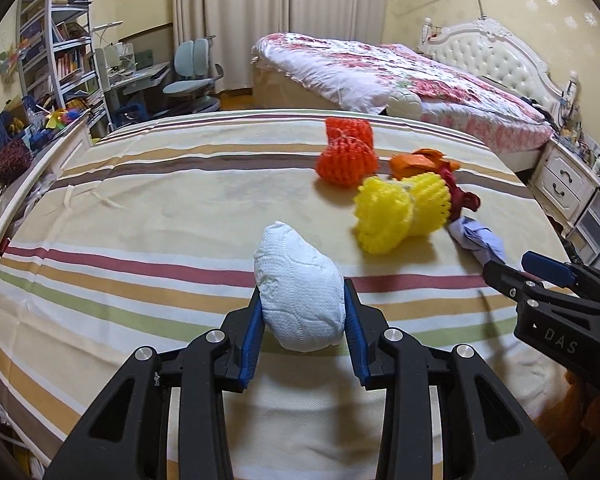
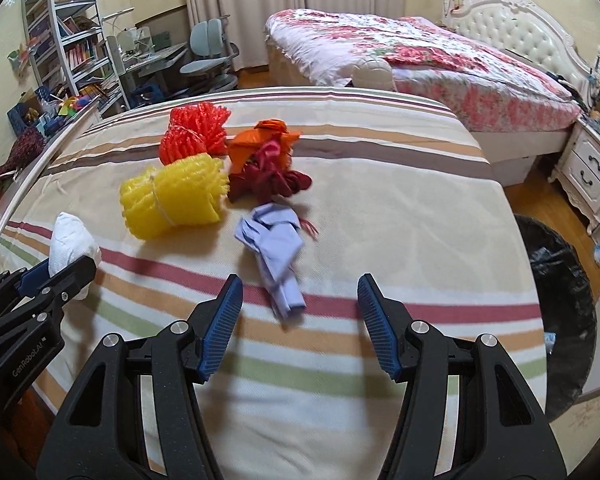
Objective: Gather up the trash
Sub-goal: 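Grasp the white tissue ball with the left gripper while the right gripper grasps the lavender cloth, then carry the tissue ball and lavender cloth over the black bin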
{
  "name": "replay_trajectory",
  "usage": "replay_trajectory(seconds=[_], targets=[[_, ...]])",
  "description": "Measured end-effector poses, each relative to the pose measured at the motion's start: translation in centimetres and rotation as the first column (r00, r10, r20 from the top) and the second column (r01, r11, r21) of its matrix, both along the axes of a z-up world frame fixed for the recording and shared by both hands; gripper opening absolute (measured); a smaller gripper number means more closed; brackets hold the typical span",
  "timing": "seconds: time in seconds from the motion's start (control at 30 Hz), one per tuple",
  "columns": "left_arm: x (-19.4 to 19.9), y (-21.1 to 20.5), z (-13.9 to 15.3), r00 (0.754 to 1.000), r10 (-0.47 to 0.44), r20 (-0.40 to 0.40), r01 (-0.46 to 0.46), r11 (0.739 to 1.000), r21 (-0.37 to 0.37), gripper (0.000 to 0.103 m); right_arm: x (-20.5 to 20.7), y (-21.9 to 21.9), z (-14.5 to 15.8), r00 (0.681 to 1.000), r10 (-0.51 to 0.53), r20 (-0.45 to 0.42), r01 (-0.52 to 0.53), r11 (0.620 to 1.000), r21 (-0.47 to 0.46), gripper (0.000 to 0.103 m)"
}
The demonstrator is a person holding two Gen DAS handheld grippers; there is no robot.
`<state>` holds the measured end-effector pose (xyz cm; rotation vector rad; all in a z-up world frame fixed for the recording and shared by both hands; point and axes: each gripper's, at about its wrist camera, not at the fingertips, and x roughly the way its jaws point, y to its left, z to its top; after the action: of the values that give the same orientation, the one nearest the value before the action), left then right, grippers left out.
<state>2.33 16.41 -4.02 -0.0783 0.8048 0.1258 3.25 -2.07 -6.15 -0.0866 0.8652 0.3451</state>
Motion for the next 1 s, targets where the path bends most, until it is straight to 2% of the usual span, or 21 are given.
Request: replay_trajectory(seconds=[0.2,0.3,0.37,0.43,0.73,1.0], targets=[[0.3,0.7,-0.3,1.0,0.007,-0.005,-0.007,1.0,-0.003,0.037,0.9,1.2,-0.5,1.0,0.008,-0.021,-0.008,1.0,-0.012,0.057],[0.3,0.7,-0.4,1.0,0.008,-0.011,-0.008,1.0,-0.007,0.037,0.7,1.2,-0.6,1.0,0.002,-0.01,-0.002,1.0,-0.03,0.043],[0.5,0.8,-0.6,1.0,0.008,-0.015,-0.008,1.0,-0.011,0.037,0.6,1.1,-0.6,1.0,0.004,-0.007,-0.004,0.999,-0.037,0.029],[0.5,0.8,-0.6,1.0,0.007,-0.014,-0.007,1.0,-0.011,0.037,0.4,0.9,-0.6,1.0,0.004,-0.004,-0.004,0.999,-0.043,0.023],[-0.2,0.2,-0.4,1.0,-0.01,0.0,0.01,1.0,-0.027,0.037,-1.2,-1.2,-0.5,1.0,-0.028,0.005,0.028,0.999,-0.018,0.023],[-0.8,-3.4,0.1,0.995,-0.096,0.028,0.097,0.995,-0.027,0.037,-2.7,-5.6,0.1,0.992,-0.121,0.039,0.121,0.993,-0.011,0.023]])
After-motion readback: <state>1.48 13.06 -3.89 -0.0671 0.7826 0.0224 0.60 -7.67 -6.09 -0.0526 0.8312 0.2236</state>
